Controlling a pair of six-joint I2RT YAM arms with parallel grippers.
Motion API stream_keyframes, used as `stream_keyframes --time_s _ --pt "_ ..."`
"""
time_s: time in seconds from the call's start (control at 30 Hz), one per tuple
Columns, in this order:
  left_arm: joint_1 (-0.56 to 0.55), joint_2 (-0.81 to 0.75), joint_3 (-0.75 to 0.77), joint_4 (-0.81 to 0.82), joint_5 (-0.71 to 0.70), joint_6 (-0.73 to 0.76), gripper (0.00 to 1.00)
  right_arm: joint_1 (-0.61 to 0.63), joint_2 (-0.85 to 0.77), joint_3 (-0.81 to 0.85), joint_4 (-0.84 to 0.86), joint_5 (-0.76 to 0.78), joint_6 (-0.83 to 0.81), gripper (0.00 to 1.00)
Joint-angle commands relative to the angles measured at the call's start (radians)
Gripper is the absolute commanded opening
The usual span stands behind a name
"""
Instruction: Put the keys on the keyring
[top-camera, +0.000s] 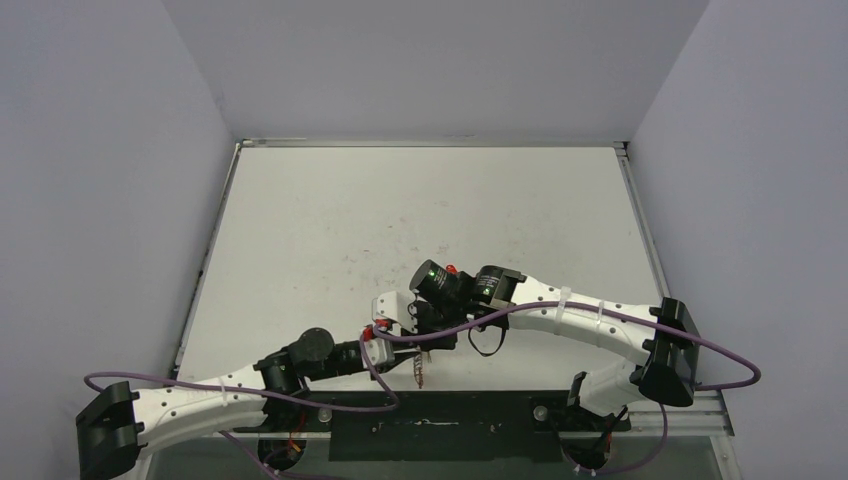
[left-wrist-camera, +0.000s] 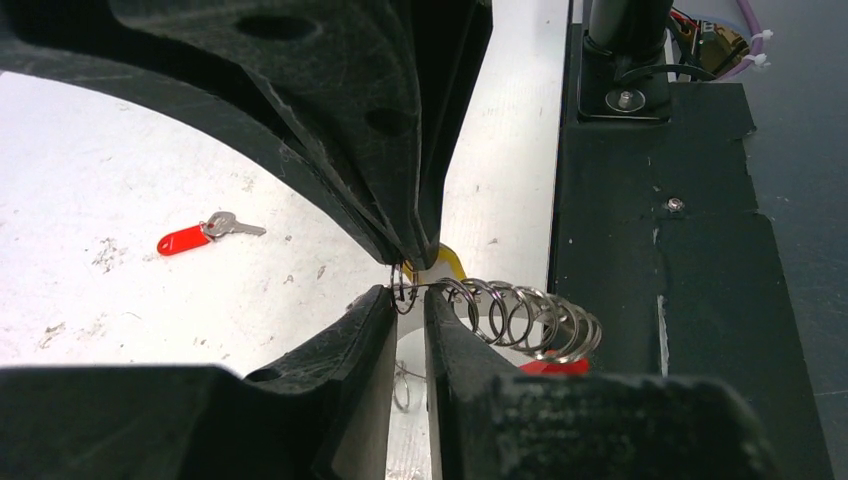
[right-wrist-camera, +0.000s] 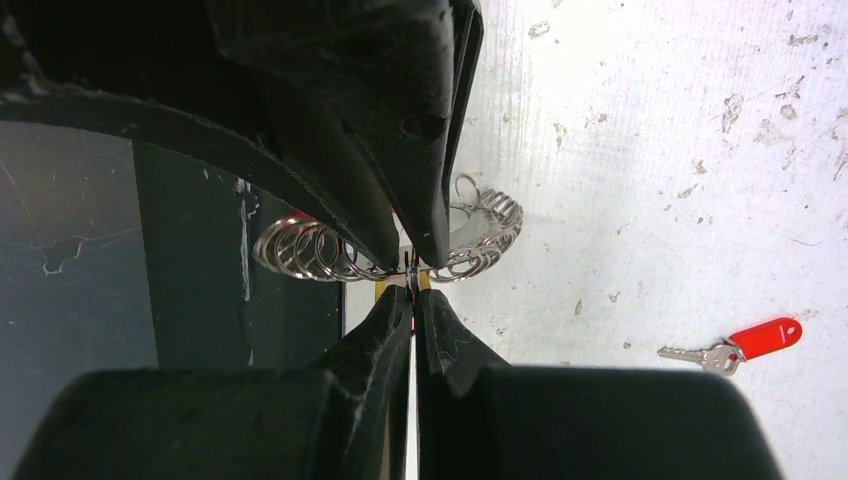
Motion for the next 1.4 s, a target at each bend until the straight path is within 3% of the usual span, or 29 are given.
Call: stream_keyframes --time_s 0.0,0.27,0.4,0.63,0.8,0.87,1.07,1.17,1.37 --pt "-0.003 -0.013 0.032 0.093 0.014 0.002 0.16 0.004 -0.009 0.022 0.036 0.014 0.004 0.00" --pt "-0.003 -0.028 0.024 0.098 0.005 0.004 0.14 0.005 -0.007 0.021 0.034 0.014 0.004 0.00" --pt "-0.003 -0.023 0.029 0.078 -0.003 0.007 0.00 0.005 -0.007 0.023 0.033 0.016 0.004 0.00" --pt "-0.003 -0.011 0.034 0.052 -0.011 0.008 0.00 0.005 -0.011 0.022 0.041 0.028 0.003 0.01" --pt "-0.004 -0.019 0.016 0.089 -0.029 0.004 0.00 -0.020 -0.066 -0.050 0.143 0.033 0.022 0.42" --pt "-0.004 -0.025 -0.004 0.132 -0.040 -0.001 0.00 -0.052 -0.112 -0.098 0.200 -0.004 0.023 0.49" --pt "-0.004 -0.049 -0.060 0.269 -0.033 -0.001 0.00 -0.225 -0.271 -0.277 0.419 -0.292 0.059 0.47" --pt "-0.004 -0.058 -0.087 0.331 -0.018 0.002 0.00 -0.241 -0.336 -0.344 0.494 -0.365 0.048 0.43" --pt "-0.004 -0.090 -0.112 0.392 -0.007 0.010 0.00 -0.241 -0.364 -0.395 0.572 -0.457 0.056 0.43"
